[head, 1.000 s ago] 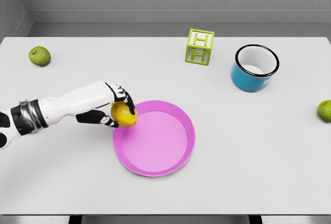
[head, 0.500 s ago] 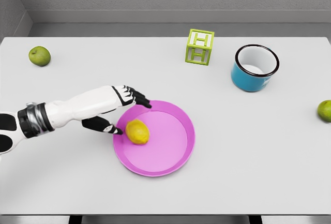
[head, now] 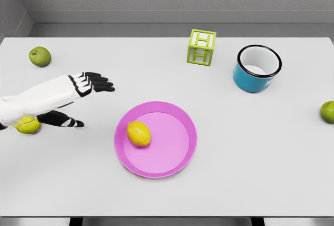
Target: Put the lemon on the plate with left arm
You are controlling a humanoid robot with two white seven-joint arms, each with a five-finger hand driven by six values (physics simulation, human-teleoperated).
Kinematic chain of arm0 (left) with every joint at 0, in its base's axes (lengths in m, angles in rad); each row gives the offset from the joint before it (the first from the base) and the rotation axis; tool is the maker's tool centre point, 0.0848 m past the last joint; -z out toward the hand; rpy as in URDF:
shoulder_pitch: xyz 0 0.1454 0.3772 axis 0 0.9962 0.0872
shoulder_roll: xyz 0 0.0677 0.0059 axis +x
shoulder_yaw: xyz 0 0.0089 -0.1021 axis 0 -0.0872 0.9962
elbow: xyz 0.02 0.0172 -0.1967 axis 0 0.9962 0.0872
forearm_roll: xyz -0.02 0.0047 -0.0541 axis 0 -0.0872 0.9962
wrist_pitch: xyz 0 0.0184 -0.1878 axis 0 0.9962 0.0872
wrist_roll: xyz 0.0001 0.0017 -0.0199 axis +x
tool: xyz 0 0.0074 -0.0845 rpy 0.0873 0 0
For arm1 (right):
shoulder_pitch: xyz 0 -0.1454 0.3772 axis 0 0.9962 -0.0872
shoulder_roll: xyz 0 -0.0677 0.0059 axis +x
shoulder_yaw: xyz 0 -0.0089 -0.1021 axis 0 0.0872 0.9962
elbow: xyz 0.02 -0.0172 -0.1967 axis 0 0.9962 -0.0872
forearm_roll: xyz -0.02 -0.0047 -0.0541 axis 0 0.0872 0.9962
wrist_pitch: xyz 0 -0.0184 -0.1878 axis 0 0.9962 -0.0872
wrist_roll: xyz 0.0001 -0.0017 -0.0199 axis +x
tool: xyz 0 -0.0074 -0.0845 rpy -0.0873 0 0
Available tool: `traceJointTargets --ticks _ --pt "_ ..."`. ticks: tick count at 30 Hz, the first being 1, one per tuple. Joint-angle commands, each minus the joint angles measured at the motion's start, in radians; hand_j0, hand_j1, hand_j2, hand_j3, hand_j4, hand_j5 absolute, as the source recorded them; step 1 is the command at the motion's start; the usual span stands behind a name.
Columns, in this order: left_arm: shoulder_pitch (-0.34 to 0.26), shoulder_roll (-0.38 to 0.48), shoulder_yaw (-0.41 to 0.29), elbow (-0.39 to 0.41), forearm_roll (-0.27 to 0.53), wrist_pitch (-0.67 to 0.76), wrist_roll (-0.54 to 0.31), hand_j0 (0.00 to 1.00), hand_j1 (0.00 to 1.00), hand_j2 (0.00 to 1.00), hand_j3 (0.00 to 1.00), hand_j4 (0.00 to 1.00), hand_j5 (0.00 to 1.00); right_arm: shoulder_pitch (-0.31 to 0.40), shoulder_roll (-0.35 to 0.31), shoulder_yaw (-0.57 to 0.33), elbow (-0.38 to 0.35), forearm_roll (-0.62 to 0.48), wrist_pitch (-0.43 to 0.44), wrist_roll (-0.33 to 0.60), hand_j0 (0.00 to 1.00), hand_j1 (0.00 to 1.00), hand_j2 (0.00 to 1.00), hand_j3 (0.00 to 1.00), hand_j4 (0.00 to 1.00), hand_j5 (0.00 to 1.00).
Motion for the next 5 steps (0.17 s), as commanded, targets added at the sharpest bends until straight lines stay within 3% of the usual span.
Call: traceJointTargets --ticks 1,5 --pt "0.003 0.01 0.088 0.013 0.007 0.0 0.001 1.0 1.0 1.0 1.0 1.0 1.0 0.002 0.0 0.0 0.0 0.0 0.0 0.0 1.0 1.0 1.0 1.0 1.0 1.0" --pt "0.008 0.012 0.094 0.013 0.007 0.0 0.001 1.0 1.0 1.0 1.0 1.0 1.0 0.002 0.0 0.0 0.0 0.0 0.0 0.0 1.0 1.0 1.0 1.0 1.0 1.0"
